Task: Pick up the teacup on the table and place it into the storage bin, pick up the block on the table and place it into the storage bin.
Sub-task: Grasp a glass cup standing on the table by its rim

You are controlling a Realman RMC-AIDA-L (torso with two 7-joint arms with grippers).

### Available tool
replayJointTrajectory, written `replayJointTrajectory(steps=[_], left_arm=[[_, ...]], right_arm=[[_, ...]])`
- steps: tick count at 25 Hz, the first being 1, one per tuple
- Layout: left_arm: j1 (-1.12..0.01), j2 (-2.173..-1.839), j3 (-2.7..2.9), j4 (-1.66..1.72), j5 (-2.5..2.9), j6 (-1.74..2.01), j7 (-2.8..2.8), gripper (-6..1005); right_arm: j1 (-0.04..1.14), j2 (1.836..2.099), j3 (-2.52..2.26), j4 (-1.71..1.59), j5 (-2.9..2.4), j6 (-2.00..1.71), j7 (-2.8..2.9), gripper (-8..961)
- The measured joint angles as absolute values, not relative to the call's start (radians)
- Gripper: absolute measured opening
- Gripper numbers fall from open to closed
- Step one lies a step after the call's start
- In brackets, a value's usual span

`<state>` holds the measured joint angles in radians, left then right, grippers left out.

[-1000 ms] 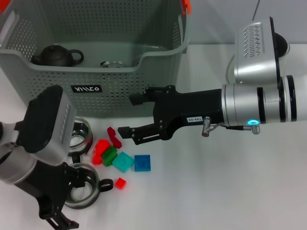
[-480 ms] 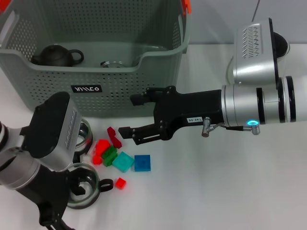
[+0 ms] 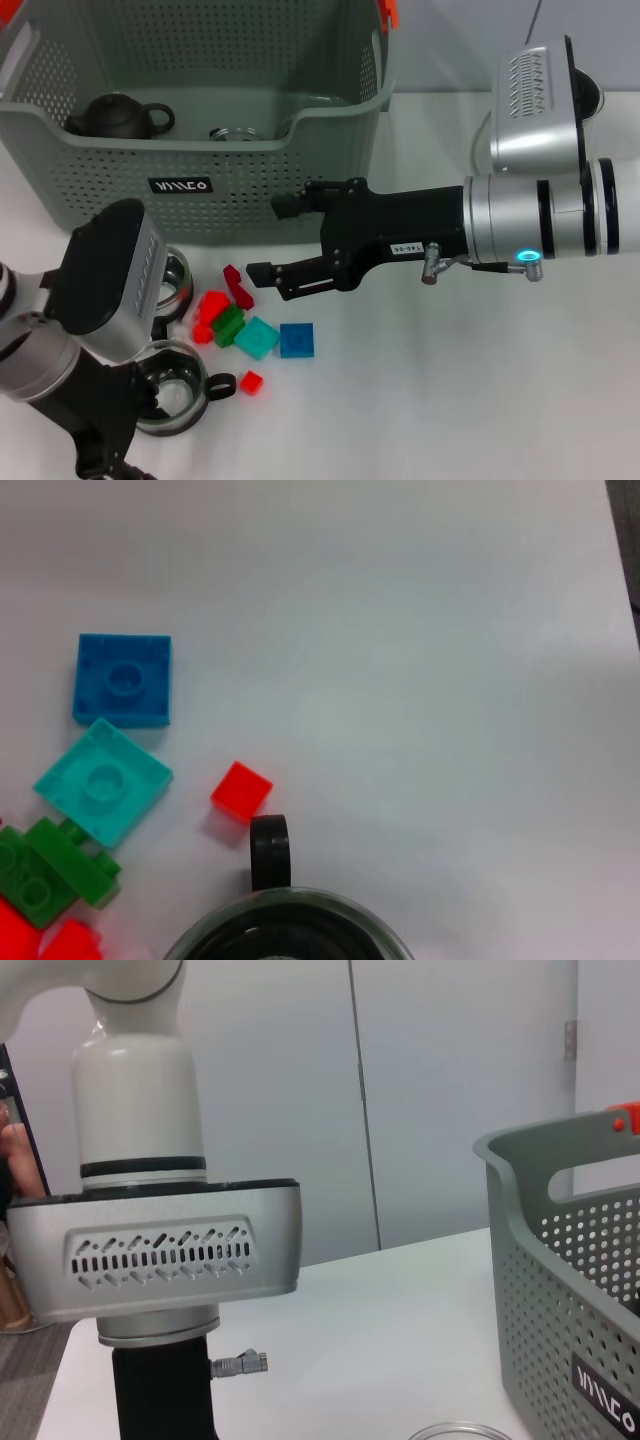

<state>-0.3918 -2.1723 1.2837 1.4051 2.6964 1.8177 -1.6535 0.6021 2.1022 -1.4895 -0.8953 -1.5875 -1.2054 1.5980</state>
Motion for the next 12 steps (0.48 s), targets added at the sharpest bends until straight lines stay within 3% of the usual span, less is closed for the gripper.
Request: replayJointTrajectory(steps=[12], left_arm=[[-0.39, -2.174, 1.289, 1.402, 2.69, 1.808, -1.664, 500]], right_arm=[[0.603, 2.102, -1.488, -0.901, -1.588, -1.21, 1.597, 926]])
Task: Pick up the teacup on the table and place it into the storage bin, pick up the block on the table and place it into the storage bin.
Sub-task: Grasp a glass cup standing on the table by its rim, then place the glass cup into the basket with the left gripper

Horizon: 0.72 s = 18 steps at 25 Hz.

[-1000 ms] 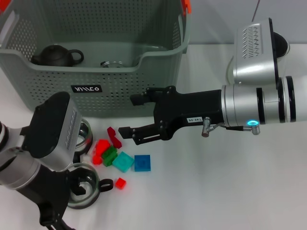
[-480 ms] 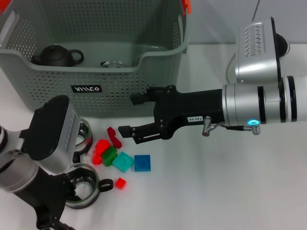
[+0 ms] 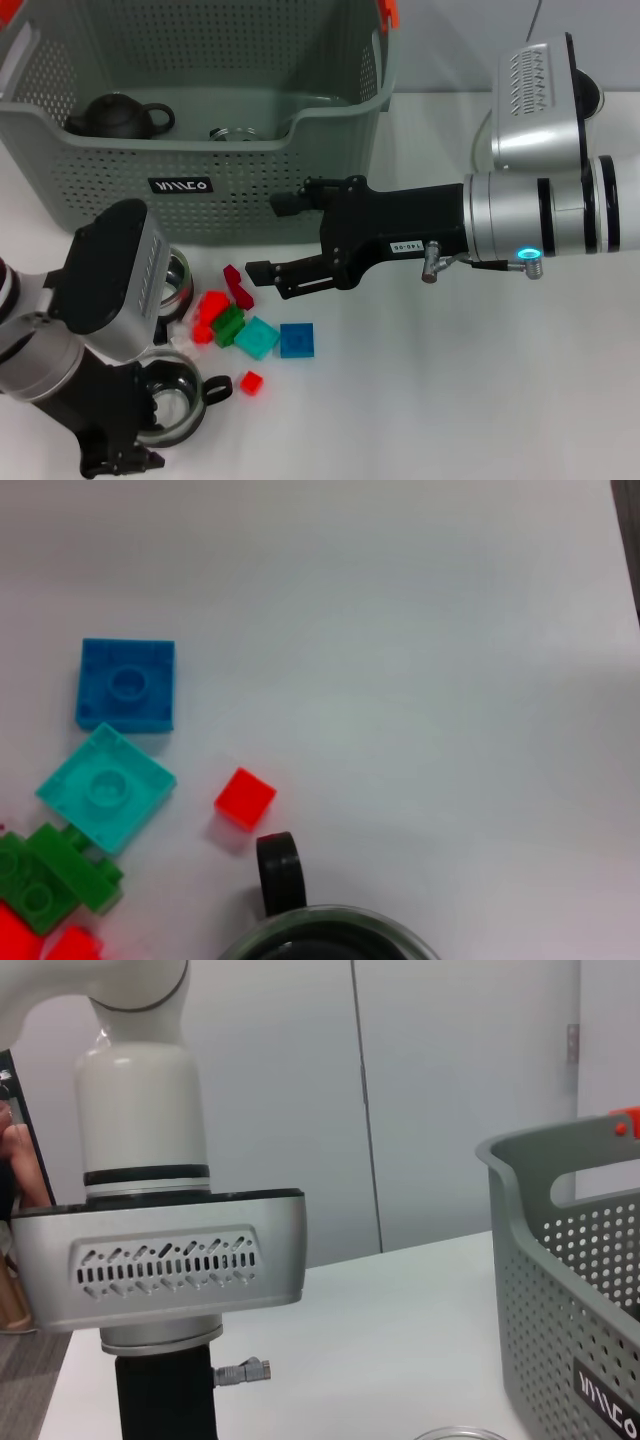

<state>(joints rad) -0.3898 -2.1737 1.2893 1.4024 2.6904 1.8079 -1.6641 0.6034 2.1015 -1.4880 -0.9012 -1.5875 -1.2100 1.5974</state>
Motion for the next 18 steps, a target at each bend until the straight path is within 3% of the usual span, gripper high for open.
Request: replayJointTrajectory(steps=[11, 18], left_arm=[[-0.39, -2.174, 1.289, 1.401, 2.688, 1.814, -1.669, 64], [-0.409, -2.171, 1.21, 1.423, 2.611, 1.916, -1.67, 52]], right_arm=[[0.598, 2.101, -1.489, -0.905, -1.588, -1.218, 1.597, 926], [0.594, 2.097, -1.476, -0.905, -1.591, -1.228, 1.593, 926]])
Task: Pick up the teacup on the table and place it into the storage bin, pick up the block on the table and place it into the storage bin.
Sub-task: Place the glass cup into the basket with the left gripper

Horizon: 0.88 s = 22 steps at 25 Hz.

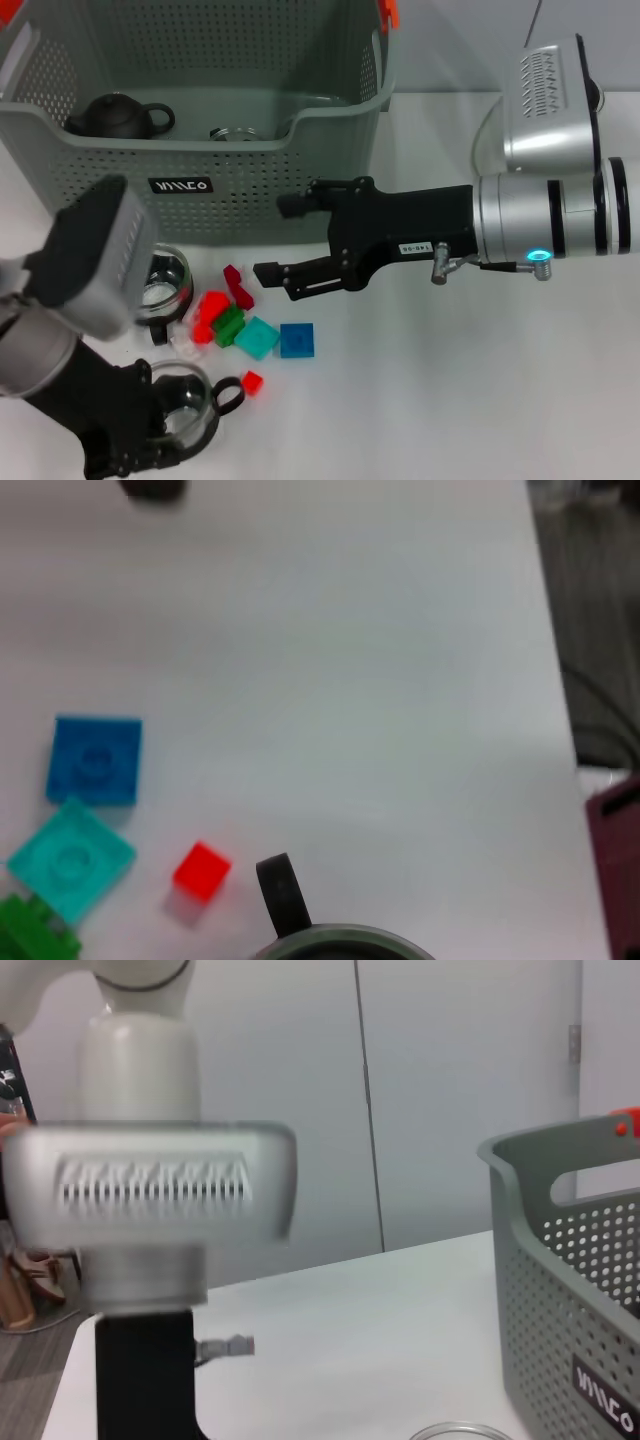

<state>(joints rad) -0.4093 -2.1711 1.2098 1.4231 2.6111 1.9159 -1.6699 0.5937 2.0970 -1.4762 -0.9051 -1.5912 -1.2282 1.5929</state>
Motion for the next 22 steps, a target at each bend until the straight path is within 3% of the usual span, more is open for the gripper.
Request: replayJointTrajectory(steps=[10, 22], left_arm=[[-0.432, -2.17, 1.087, 1.425, 2.549, 1.961, -1.671, 53], [-0.553, -2.154, 0.794, 1.437, 2.201, 2.036, -1.942, 45]], right_arm=[[0.594, 2.091, -1.425, -0.9, -1.609, -1.264, 1.569, 925], [0.581, 2.079, -1.285, -0.838, -1.739, -1.364, 1.559, 925]])
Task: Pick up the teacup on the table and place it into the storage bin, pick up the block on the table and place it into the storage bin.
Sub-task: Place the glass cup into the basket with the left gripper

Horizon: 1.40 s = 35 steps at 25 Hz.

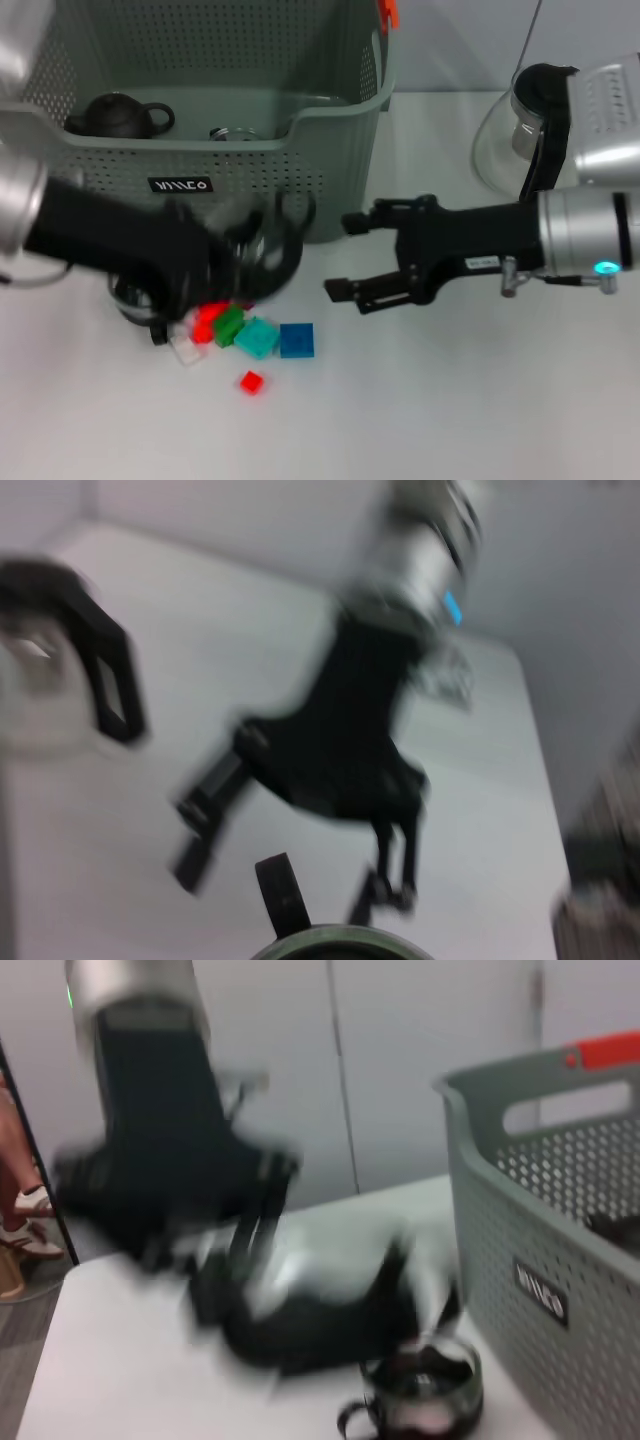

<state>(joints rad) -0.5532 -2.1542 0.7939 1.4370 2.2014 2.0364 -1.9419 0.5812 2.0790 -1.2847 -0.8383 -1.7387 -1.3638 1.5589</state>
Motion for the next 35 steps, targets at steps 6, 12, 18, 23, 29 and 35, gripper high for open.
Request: replayJointTrajectory(steps=[6, 12, 18, 23, 29, 35], left_arm=[[-0.661, -2.092, 0.695, 1.431, 2.19, 1.913, -2.071, 45], [-0.775, -2.0, 0.729, 1.26, 2.253, 1.639, -2.141, 46], [-0.877, -1.963, 0.771, 0.992, 2.361, 1.362, -2.14, 46], [-0.916, -1.958, 0.871, 0.842, 2.384, 1.155, -2.139, 47], [-0.928, -1.967, 0.972, 0.759, 2.385, 1.004, -2.14, 47], [-0.931, -1.983, 1.009, 0.692, 2.432, 0.877, -2.14, 47]], right_arm=[[0.576, 2.058, -1.217, -0.795, -1.789, -1.418, 1.569, 925], [0.577, 2.053, -1.193, -0.787, -1.826, -1.468, 1.571, 925], [0.576, 2.053, -1.191, -0.782, -1.828, -1.472, 1.571, 925], [0.575, 2.053, -1.189, -0.782, -1.829, -1.47, 1.571, 924], [0.578, 2.057, -1.189, -0.782, -1.829, -1.471, 1.574, 924], [0.581, 2.061, -1.189, -0.782, -1.828, -1.471, 1.583, 925]])
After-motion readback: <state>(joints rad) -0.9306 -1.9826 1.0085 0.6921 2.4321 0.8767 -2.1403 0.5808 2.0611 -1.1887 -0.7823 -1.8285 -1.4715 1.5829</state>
